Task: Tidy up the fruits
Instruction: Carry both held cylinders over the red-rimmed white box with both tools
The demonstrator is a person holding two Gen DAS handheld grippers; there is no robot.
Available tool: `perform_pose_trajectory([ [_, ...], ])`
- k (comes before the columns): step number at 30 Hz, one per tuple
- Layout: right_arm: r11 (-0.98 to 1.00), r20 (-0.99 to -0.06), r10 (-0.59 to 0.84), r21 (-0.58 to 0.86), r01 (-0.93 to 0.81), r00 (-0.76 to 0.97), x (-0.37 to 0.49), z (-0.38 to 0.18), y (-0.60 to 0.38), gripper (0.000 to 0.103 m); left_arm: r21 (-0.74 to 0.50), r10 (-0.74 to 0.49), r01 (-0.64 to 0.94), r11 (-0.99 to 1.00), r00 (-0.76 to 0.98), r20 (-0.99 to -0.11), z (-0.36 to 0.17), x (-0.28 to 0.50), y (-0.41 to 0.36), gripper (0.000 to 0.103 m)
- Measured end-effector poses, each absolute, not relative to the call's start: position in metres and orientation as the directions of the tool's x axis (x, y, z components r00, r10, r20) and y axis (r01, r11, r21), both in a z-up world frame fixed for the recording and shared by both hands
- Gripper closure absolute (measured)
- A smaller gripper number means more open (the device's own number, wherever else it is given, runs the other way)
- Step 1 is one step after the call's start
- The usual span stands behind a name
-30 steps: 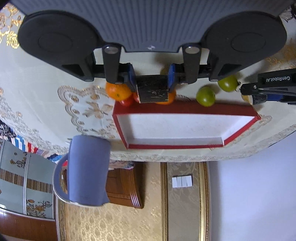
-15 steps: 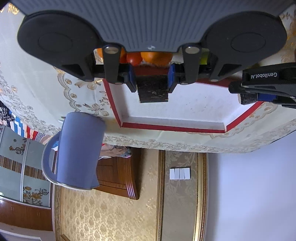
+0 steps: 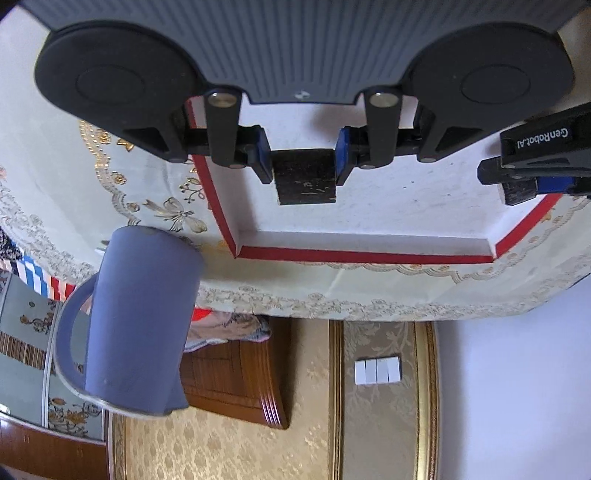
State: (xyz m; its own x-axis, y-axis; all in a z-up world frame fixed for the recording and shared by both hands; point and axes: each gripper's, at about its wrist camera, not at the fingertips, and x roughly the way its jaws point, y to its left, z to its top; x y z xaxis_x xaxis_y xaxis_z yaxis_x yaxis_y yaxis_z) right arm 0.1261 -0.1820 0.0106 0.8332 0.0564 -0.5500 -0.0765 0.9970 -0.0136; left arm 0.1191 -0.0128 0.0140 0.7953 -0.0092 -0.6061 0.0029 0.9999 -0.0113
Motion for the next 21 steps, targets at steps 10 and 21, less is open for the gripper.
perform_pose_trajectory([
  [10, 0.998, -0.606, 0.045, -0.011, -0.064, 0.794, 0.155, -0.003, -0.179, 0.070, -0.013, 0.011, -0.024, 1.000, 0.797, -0.604, 0.009, 0.136, -0.010, 0.061],
  [21, 0.997, -0.631, 0.057, -0.007, -0.080, 0.773, 0.162, -0.007, -0.177, 0.070, 0.009, 0.029, -0.030, 1.000, 0.780, -0.625, 0.001, 0.148, -0.013, 0.061],
])
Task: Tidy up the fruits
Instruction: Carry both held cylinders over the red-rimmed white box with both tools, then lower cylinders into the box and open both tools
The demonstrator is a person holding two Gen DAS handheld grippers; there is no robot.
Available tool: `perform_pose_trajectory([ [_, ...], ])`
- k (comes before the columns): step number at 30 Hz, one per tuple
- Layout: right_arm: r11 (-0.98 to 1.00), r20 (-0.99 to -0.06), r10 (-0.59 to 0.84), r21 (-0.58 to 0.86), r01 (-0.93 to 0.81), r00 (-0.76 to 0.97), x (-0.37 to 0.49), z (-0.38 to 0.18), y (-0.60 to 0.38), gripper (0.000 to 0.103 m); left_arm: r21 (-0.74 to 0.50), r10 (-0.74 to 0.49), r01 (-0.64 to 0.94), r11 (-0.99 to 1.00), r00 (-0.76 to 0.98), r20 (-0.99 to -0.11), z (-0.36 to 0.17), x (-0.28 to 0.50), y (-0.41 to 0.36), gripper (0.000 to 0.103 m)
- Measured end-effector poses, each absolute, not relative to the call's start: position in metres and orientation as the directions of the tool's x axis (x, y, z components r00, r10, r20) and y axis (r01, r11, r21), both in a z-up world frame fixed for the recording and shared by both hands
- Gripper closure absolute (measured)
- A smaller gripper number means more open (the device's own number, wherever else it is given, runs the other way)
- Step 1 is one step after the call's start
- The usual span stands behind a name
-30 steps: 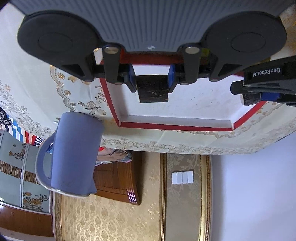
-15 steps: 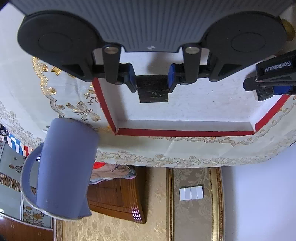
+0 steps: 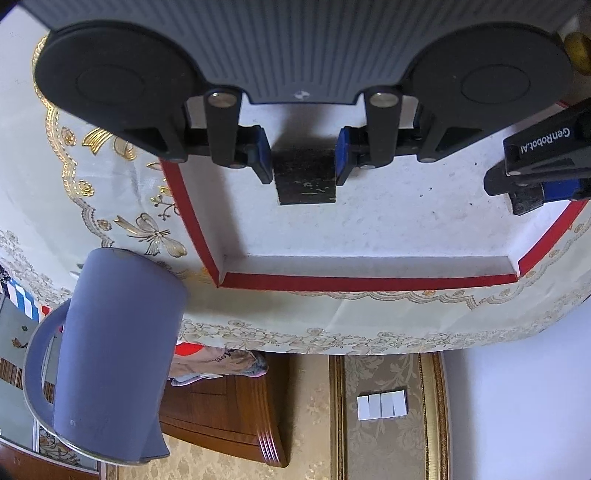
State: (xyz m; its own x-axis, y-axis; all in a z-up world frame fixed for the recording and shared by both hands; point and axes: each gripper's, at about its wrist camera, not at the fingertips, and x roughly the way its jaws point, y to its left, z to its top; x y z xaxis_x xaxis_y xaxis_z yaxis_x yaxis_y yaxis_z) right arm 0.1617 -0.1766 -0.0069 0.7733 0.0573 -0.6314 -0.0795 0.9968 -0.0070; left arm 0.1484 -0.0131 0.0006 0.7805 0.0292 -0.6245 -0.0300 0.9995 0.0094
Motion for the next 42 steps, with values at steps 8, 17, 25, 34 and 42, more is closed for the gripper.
perform_pose_trajectory([
  [8, 0.997, -0.638, 0.058, -0.006, -0.080, 0.768, 0.163, -0.007, -0.175, 0.070, 0.018, 0.033, -0.028, 0.999, 0.786, -0.618, -0.001, 0.148, -0.014, 0.061],
  [17, 0.997, -0.639, 0.062, 0.003, -0.079, 0.767, 0.163, -0.008, -0.178, 0.070, 0.022, 0.032, -0.024, 0.999, 0.790, -0.612, -0.002, 0.145, -0.014, 0.061],
  [25, 0.997, -0.639, 0.066, 0.011, -0.077, 0.767, 0.163, -0.007, -0.179, 0.070, 0.014, 0.024, -0.019, 1.000, 0.792, -0.610, -0.002, 0.144, -0.014, 0.048],
  [34, 0.998, -0.629, 0.060, 0.010, -0.069, 0.775, 0.160, -0.005, -0.180, 0.065, 0.023, 0.029, -0.019, 1.000, 0.794, -0.607, -0.002, 0.143, -0.015, 0.046],
  [42, 0.998, -0.610, 0.063, 0.019, -0.065, 0.790, 0.153, -0.002, -0.180, 0.050, 0.003, 0.025, -0.029, 1.000, 0.811, -0.584, 0.002, 0.137, -0.010, 0.041],
])
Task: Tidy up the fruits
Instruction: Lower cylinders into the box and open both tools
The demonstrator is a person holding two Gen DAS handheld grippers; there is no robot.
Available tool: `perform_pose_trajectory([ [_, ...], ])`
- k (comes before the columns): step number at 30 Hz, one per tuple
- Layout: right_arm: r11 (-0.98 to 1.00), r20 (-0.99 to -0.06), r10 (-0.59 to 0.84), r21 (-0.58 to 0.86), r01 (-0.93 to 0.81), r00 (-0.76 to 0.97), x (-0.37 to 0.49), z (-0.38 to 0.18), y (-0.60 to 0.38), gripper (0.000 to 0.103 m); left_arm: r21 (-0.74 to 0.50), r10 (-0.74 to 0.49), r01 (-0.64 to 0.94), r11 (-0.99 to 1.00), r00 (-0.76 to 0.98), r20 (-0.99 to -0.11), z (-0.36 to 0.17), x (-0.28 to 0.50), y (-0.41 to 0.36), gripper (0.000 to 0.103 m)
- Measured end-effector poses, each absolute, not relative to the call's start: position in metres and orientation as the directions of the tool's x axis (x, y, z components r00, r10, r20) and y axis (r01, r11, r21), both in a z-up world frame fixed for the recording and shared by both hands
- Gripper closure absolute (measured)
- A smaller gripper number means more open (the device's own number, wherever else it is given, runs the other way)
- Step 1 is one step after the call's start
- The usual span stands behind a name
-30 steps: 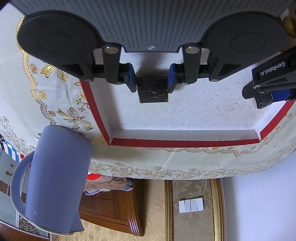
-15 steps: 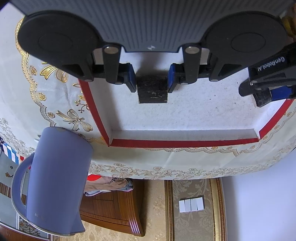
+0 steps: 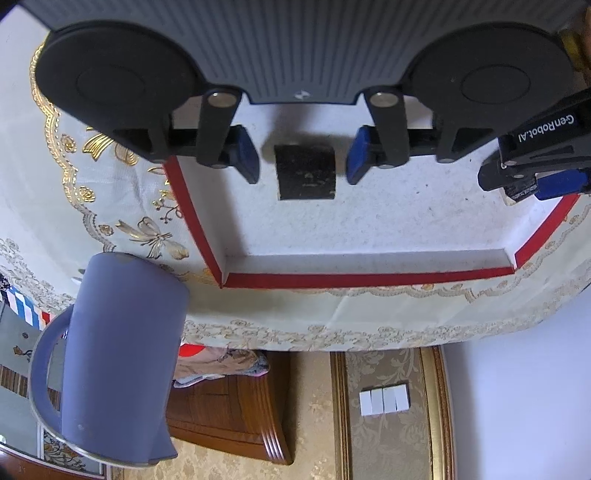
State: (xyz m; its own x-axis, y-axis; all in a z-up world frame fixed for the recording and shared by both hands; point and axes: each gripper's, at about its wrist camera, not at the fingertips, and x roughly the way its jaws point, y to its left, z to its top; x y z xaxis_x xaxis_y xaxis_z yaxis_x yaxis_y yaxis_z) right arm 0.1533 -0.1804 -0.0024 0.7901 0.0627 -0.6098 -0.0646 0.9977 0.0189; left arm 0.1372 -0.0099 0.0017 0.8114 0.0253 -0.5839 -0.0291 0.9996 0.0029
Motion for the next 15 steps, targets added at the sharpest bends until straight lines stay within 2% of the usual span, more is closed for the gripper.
perform_pose_trajectory([
  [5, 0.998, -0.611, 0.066, 0.019, -0.068, 0.789, 0.1509, -0.0024, -0.1808, 0.050, 0.013, 0.024, -0.021, 1.000, 0.823, -0.568, 0.0037, 0.1340, -0.0122, 0.040],
  [7, 0.998, -0.612, 0.067, 0.025, -0.065, 0.788, 0.1506, -0.0029, -0.1816, 0.050, 0.011, 0.020, -0.017, 1.000, 0.829, -0.559, 0.0048, 0.1321, -0.0120, 0.036],
  [9, 0.998, -0.611, 0.066, 0.028, -0.062, 0.789, 0.1496, -0.0029, -0.1818, 0.044, 0.008, 0.021, -0.019, 1.000, 0.834, -0.551, 0.0058, 0.1298, -0.0113, 0.031],
  [11, 0.998, -0.602, 0.056, 0.021, -0.055, 0.796, 0.1484, -0.0017, -0.1823, 0.036, 0.001, 0.018, -0.021, 1.000, 0.838, -0.545, 0.0068, 0.1282, -0.0103, 0.030],
  [14, 0.998, -0.590, 0.052, 0.018, -0.052, 0.806, 0.1455, 0.0002, -0.1822, 0.035, 0.001, 0.019, -0.023, 1.000, 0.836, -0.548, 0.0065, 0.1282, -0.0095, 0.030],
  [15, 0.998, -0.590, 0.054, 0.020, -0.052, 0.806, 0.1450, 0.0001, -0.1824, 0.031, 0.001, 0.019, -0.022, 1.000, 0.835, -0.551, 0.0062, 0.1284, -0.0094, 0.030],
])
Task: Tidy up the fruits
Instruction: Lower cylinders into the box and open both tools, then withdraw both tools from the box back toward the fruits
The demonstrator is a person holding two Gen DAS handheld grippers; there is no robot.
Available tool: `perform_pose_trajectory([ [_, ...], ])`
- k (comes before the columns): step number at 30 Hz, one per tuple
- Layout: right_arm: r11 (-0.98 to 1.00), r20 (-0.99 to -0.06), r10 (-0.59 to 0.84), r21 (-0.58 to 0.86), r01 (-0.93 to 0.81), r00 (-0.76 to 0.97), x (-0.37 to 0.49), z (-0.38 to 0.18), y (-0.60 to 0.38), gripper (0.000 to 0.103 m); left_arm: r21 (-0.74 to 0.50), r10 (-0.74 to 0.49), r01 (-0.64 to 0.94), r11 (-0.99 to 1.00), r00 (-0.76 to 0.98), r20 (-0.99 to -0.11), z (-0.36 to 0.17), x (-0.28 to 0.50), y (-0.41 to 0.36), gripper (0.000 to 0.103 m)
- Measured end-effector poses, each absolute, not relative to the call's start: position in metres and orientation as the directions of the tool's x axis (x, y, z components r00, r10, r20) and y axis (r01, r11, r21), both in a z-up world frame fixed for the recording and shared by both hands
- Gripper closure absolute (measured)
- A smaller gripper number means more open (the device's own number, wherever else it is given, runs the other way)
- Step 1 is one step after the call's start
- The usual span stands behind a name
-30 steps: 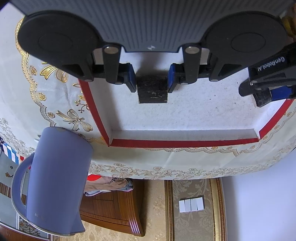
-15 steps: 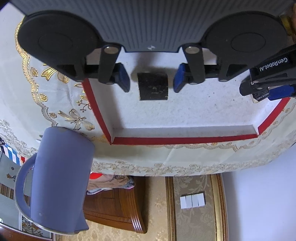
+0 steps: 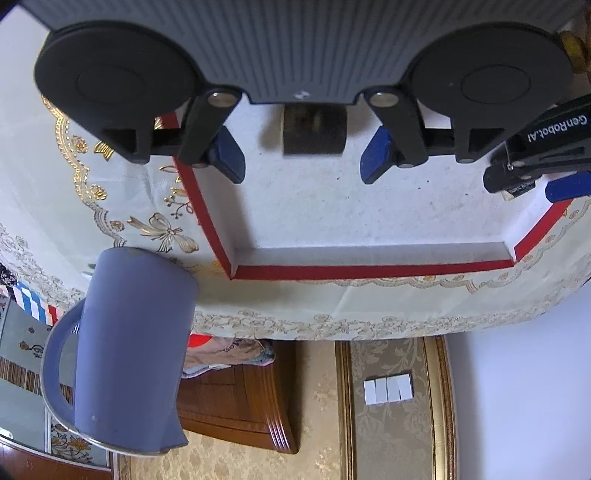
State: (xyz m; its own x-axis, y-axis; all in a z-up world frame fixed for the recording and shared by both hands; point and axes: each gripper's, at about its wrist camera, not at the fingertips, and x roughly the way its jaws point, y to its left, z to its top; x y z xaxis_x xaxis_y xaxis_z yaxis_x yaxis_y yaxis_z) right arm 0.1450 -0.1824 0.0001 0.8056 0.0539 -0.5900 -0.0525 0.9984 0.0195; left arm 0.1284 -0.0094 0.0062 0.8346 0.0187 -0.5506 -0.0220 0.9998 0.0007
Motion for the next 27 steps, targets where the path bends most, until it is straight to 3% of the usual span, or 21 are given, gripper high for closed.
perform_pose_trajectory([
  [8, 0.999, -0.576, 0.037, 0.027, -0.026, 0.817, 0.141, 0.000, -0.187, 0.019, 0.002, 0.017, -0.019, 1.000, 0.836, -0.549, 0.006, 0.126, -0.009, 0.030],
  [27, 0.998, -0.552, 0.037, 0.058, -0.005, 0.833, 0.126, -0.001, -0.195, 0.011, 0.014, 0.011, -0.004, 1.000, 0.846, -0.533, 0.006, 0.112, -0.010, 0.030],
])
